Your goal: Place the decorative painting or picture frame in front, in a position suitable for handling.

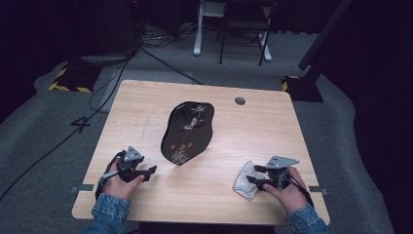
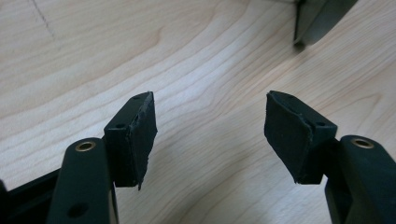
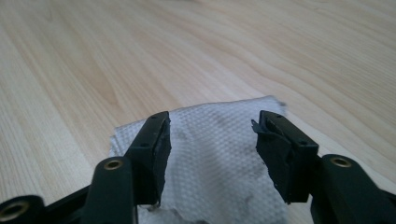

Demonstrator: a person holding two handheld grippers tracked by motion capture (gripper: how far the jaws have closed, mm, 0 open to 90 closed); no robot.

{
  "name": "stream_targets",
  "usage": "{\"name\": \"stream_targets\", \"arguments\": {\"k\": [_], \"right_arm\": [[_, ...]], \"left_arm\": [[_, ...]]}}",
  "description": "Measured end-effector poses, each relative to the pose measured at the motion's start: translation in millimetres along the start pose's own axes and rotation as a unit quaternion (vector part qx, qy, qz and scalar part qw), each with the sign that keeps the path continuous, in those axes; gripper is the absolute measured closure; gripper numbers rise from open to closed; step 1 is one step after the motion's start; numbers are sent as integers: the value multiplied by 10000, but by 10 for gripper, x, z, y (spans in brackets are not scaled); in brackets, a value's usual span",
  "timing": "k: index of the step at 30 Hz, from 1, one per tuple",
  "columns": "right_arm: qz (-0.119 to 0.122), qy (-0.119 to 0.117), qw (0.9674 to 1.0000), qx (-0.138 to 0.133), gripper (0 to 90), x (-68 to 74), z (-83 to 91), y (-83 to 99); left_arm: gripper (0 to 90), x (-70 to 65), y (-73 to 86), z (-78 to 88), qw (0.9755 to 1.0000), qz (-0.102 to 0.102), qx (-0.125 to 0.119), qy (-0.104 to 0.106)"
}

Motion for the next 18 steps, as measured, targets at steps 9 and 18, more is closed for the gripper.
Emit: {"name": "stream_targets", "arguments": {"k": [9, 18], "right_arm": [[61, -70, 9985, 534, 394, 17, -214, 64], [-280, -28, 9980, 561, 788, -82, -142, 52]], "left_arm": [[346, -71, -24, 56, 9998, -146, -105, 76], [346, -118, -49, 68, 9996, -106, -192, 184]]}}
Point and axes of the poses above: each handheld gripper's, and its own axes: z roughly backward along the jaws, y roughly out of its underside, x roughly to its left, the point moved 3 cm from there along -z, roughly forward along the jaws, and after that the axes turned 13 degrees about -y, right-handed, at the moved point
